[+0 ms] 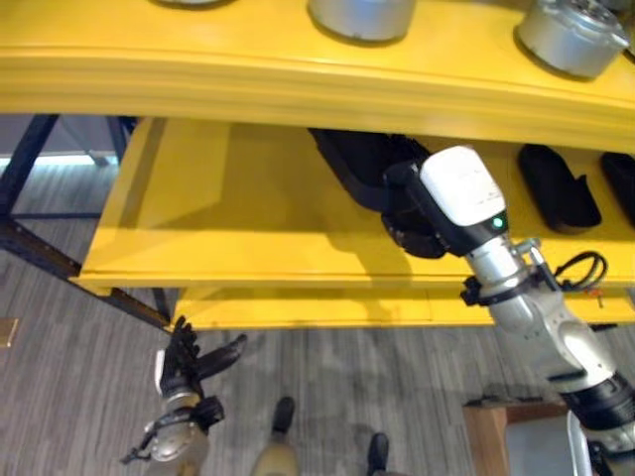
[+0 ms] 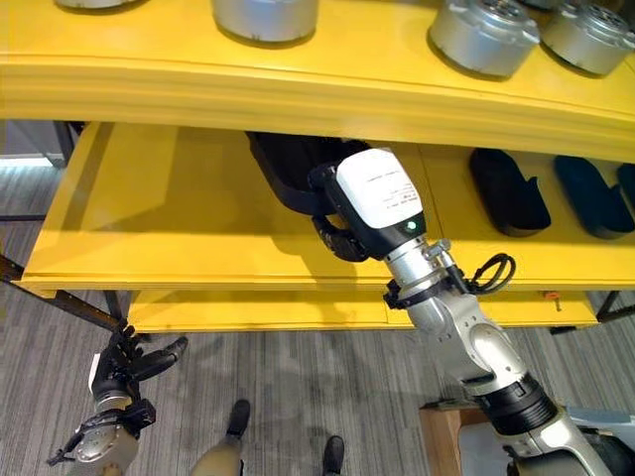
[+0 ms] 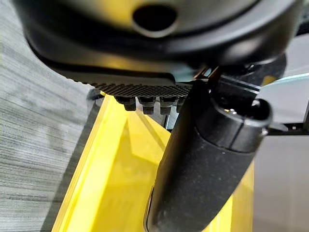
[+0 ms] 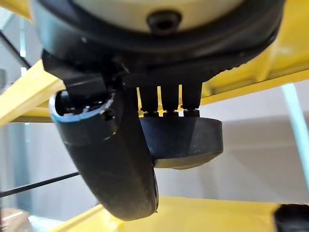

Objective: Move parts from the plastic box to the shelf.

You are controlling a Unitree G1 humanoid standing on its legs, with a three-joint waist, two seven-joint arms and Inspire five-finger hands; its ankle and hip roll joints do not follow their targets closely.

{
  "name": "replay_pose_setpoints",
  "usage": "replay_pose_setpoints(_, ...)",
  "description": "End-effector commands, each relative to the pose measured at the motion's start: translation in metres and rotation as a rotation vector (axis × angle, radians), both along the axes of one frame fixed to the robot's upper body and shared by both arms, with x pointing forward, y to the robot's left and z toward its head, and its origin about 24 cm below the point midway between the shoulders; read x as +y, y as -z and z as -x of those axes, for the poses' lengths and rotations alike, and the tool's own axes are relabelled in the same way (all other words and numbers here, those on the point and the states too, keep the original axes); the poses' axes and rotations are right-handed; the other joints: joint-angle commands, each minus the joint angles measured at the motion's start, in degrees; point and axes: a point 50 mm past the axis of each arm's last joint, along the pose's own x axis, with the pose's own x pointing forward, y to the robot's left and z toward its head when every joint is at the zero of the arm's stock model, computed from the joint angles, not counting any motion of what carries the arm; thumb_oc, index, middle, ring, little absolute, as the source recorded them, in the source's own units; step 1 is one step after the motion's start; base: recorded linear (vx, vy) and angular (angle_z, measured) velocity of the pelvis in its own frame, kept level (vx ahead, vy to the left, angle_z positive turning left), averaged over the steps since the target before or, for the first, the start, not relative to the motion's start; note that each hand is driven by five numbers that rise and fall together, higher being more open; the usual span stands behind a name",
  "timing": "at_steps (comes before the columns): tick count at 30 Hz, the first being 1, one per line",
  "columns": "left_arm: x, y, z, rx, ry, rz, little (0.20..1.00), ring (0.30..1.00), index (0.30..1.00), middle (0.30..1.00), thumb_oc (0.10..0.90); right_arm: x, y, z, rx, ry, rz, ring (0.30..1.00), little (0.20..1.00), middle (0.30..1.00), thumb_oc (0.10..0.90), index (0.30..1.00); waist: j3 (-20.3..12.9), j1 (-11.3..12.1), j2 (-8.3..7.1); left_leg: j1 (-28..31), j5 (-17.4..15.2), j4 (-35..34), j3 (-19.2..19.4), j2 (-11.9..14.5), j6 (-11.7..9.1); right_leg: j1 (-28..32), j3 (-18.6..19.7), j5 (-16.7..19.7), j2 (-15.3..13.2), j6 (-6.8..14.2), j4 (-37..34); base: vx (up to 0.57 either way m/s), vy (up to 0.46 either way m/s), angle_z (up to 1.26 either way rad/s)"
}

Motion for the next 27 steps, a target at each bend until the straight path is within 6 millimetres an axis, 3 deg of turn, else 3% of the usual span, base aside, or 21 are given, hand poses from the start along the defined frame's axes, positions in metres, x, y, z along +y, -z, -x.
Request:
replay_pose_setpoints(1,0.011,-0.037,-0.016,-0.199,0.003,-0.075,1.0,1.0,1.0,1.0,0.9,0.008,-0.054,-0.005,-0.245,-0.011,-0.034,0.3,0.3,0.3,0.4,0.3,-4.08,0.74,1.12,2.78,-4.91,0.63,2.97,-0.24,2.53,1.51,1.58,-0.42,-2.51,1.92,0.6,0.01,-0.01,0.17)
replay_pose_setpoints(15,0.011,-0.042,-0.018,-0.222,0.024,-0.077,1.0,1.0,1.0,1.0,0.9,0.0,-0.036,-0.054,-0.104,0.17,-0.041,0.3,0.3,0.3,0.4,0.3,-0.29,3.81,2.56,-4.09,-5.45,5.27,0.15,-2.06,2.99,-0.77,-1.62,0.13,-4.0,1.77,1.64,-0.02,0.002,0.16)
replay_pose_setpoints(21,0.008,-0.049,-0.024,-0.257,0.062,-0.088,1.0,1.0,1.0,1.0,0.9,-0.008,-0.032,-0.083,-0.043,0.291,-0.081,0.3,0.3,0.3,0.4,0.3,4.01,4.97,4.75,-9.24,-6.15,10.24,-0.11,-3.53,3.23,-4.4,-2.15,-0.31,-4.85,1.39,5.07,-0.09,0.032,0.06)
replay_pose_setpoints(27,0.002,-0.051,-0.03,-0.269,0.092,-0.082,1.0,1.0,1.0,1.0,0.9,-0.005,-0.027,-0.089,-0.011,0.312,-0.112,0.3,0.3,0.3,0.4,0.3,6.64,4.9,6.19,-11.79,-6.51,12.55,0.4,-4.13,3.25,-6.6,-1.87,-0.52,-5.09,1.07,6.62,-0.05,0.046,-0.03)
